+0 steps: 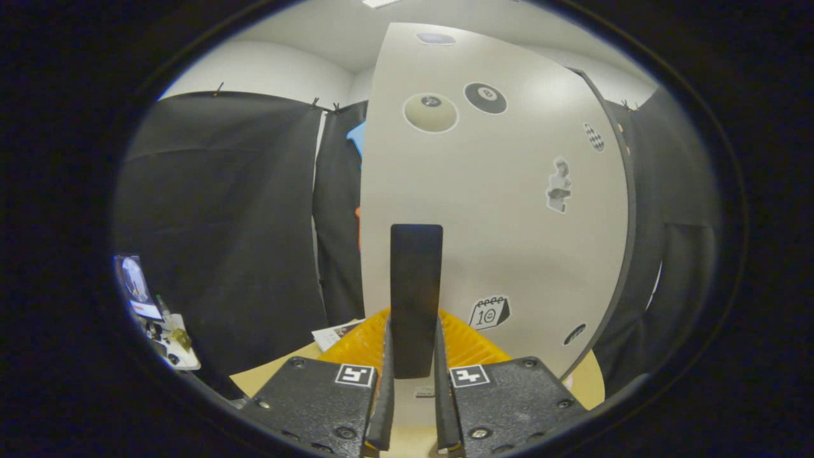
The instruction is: Open the shoe cabinet door, grab the shoes and put them into the shoe cabinet, then close the shoe cabinet door.
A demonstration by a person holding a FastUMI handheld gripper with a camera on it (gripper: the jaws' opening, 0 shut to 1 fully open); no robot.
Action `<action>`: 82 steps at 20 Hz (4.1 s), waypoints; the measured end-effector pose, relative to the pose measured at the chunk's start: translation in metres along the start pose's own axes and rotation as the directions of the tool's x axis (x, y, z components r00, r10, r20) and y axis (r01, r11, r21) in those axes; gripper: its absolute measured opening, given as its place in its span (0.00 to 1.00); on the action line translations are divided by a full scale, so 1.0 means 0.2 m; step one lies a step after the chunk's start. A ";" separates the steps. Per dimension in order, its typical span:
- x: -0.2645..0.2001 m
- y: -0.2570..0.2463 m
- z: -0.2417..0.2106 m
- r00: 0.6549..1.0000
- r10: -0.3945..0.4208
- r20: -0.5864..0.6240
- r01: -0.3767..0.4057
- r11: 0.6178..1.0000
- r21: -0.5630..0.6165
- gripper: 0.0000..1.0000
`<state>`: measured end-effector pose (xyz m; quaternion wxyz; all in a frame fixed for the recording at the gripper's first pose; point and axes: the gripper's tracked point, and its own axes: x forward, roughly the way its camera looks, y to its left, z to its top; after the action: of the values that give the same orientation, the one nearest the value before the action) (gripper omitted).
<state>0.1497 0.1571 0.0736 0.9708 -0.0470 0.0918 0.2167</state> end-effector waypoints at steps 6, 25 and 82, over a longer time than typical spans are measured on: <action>-0.25 -0.10 -0.03 1.000 0.031 0.001 -0.031 1.000 -0.002 0.30; -0.92 -0.67 -0.13 0.994 -0.110 -0.004 0.110 0.994 -0.024 0.23; -1.01 -0.48 -0.97 0.904 -0.428 0.015 0.426 0.902 0.072 1.00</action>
<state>-0.0196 -0.0381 -0.0706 0.9970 -0.0302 0.0716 -0.0037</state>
